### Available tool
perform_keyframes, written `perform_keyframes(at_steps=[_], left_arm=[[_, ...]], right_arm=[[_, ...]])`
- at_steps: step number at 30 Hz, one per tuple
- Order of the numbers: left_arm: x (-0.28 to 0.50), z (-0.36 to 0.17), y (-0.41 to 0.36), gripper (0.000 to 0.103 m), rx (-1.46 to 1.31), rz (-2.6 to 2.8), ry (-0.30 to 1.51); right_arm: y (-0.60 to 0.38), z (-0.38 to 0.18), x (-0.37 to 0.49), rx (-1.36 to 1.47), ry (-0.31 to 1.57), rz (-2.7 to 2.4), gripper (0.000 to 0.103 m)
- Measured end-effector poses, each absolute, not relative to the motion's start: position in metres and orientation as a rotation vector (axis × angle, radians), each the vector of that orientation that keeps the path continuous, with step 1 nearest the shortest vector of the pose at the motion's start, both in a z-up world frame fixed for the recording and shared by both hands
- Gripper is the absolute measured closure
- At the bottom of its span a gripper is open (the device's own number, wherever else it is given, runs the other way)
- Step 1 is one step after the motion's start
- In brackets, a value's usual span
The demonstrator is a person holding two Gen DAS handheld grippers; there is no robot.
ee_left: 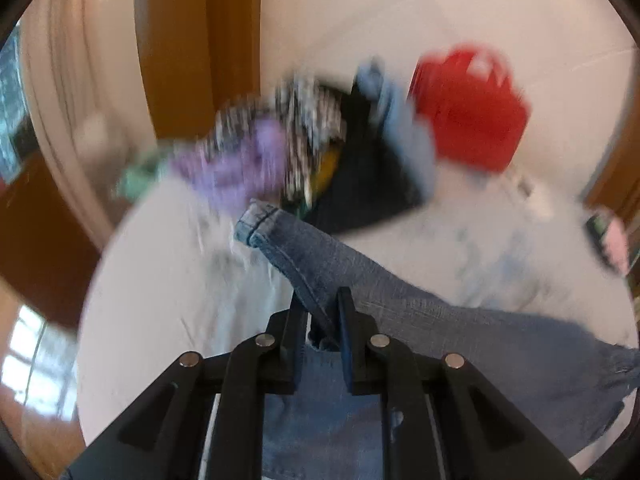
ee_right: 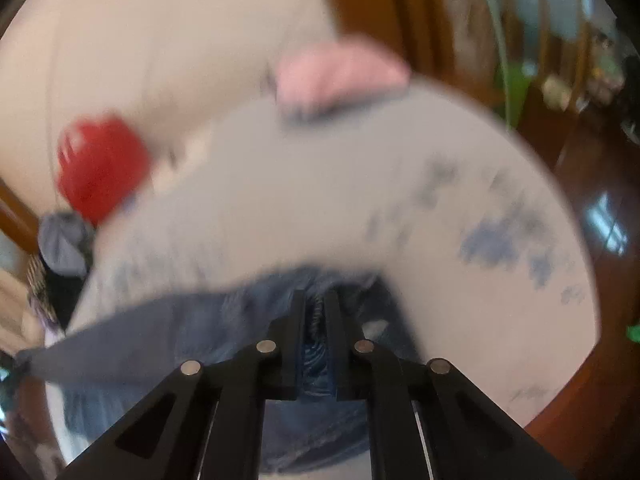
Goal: Fold clothes
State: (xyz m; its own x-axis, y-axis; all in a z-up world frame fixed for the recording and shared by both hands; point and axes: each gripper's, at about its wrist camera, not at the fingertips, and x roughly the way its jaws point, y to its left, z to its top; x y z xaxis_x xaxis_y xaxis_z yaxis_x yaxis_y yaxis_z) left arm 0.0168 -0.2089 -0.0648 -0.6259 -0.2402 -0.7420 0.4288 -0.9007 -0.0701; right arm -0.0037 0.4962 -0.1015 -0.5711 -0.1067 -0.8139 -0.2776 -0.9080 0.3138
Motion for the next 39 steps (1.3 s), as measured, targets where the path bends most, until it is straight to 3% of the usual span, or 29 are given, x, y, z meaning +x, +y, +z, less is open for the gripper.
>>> perform_keyframes(at_steps=[2, 6, 7, 8, 10, 12, 13, 19, 24, 26, 27, 28, 30, 39], left_arm=[[0.039, -0.061, -0.209, 0.089, 1.083, -2.544, 0.307], [0.067, -0.132, -0.217, 0.088, 1.35, -2.392, 0.307], [0.07, -0.152, -0.221, 0.084, 1.422, -2.341, 0.339], [0.073, -0.165, -0.225, 0.079, 1.463, -2.303, 0.358], [0.082, -0.182, -0.229, 0.052, 1.493, -2.251, 0.366], [0.088, -0.176, -0.23, 0.035, 1.458, -2.265, 0.379], [0.091, -0.168, -0.232, 0.032, 1.433, -2.289, 0.389], [0.066, -0.133, -0.238, 0.032, 1.336, -2.362, 0.365], [0.02, -0.164, -0.237, 0.032, 1.439, -2.332, 0.324], [0.012, -0.179, -0.236, 0.032, 1.498, -2.303, 0.36], [0.013, -0.18, -0.234, 0.032, 1.51, -2.31, 0.374], [0.016, -0.179, -0.23, 0.032, 1.512, -2.328, 0.38], [0.021, -0.174, -0.223, 0.032, 1.499, -2.356, 0.342], [0.065, -0.164, -0.244, 0.032, 1.397, -2.252, 0.361]], right_arm=[[0.509, -0.094, 0.012, -1.373, 0.655, 2.639, 0.095], [0.51, -0.141, 0.033, -1.573, 0.638, 2.505, 0.095], [0.512, -0.152, 0.036, -1.601, 0.638, 2.468, 0.095], [0.515, -0.159, 0.039, -1.611, 0.644, 2.44, 0.095], [0.522, -0.174, 0.045, -1.63, 0.656, 2.382, 0.09], [0.525, -0.169, 0.045, -1.608, 0.64, 2.376, 0.083], [0.525, -0.164, 0.045, -1.592, 0.628, 2.38, 0.081], [0.524, -0.138, 0.031, -1.518, 0.619, 2.431, 0.077], [0.51, -0.146, -0.005, -1.558, 0.631, 2.457, 0.077], [0.504, -0.15, -0.011, -1.584, 0.643, 2.45, 0.071], [0.501, -0.151, -0.014, -1.598, 0.642, 2.443, 0.064], [0.497, -0.151, -0.016, -1.608, 0.625, 2.441, 0.057], [0.486, -0.147, -0.018, -1.622, 0.589, 2.462, 0.053], [0.326, -0.118, -0.058, -1.769, 0.237, 2.878, 0.053]])
